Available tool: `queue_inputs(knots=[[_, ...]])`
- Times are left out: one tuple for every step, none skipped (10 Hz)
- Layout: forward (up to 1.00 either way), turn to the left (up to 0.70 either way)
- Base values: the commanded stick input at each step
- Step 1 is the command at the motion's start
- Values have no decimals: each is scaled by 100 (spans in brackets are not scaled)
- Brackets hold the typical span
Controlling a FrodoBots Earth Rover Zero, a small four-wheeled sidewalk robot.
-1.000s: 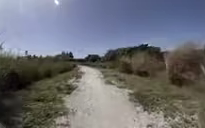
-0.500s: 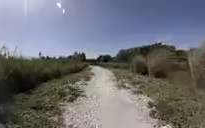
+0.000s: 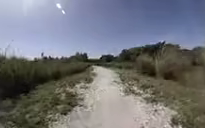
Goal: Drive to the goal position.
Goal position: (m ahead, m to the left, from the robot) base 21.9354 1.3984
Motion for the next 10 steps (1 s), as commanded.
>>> queue_inputs(knots=[[70, 0], [70, 0], [70, 0], [70, 0], [70, 0], [70, 0], [70, 0], [70, 0], [70, 0], [70, 0]])
